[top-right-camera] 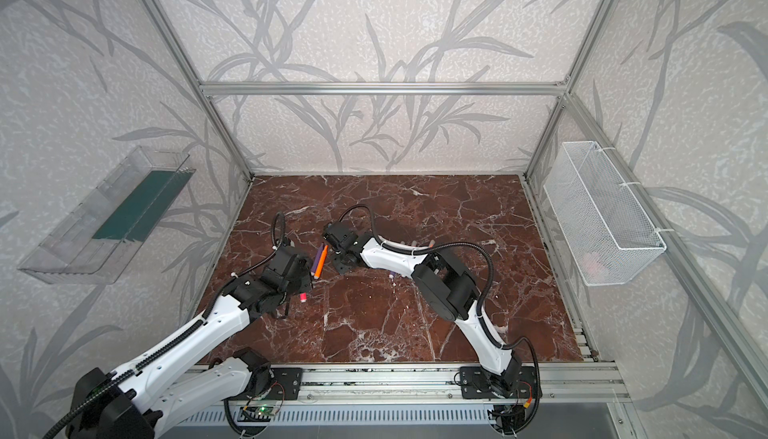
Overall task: Insert the pens into the pen caps
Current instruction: 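Lift the pink marker with the left gripper while the right moves over the caps, then grasp a white cap with the right gripper and lift it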
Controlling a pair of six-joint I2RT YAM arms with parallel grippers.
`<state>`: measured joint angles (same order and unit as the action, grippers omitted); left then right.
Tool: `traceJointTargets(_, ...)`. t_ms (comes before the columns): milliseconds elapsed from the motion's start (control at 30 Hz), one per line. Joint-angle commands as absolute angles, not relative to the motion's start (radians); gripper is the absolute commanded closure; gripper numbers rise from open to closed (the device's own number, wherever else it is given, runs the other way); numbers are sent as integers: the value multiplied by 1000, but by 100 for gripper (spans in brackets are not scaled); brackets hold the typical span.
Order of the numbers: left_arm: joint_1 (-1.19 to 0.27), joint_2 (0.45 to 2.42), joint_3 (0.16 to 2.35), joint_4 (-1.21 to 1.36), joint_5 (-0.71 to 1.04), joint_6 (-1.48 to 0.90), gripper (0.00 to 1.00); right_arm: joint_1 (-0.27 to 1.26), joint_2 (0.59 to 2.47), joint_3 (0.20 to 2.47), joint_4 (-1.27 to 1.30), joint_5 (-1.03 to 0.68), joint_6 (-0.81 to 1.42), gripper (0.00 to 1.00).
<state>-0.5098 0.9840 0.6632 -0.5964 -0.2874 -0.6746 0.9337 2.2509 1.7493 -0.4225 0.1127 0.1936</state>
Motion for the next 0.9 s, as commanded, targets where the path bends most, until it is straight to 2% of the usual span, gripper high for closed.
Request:
traceJointTargets(0,-504,983,650,-614,-300,-692,100,921,2280,1809,-514,167,134,52)
traceJointTargets(267,-504,980,650,-608,-286,-687,100,922,2352,1899,-568,222,92,51)
traceJointTargets(433,-504,983,652,-605,-286,-687,100,922,2396,1956,-588,194,69,52)
traceJointTargets(867,-502,983,650,-597,-278,-686,100,910,2444,2025,-655,185,109,61)
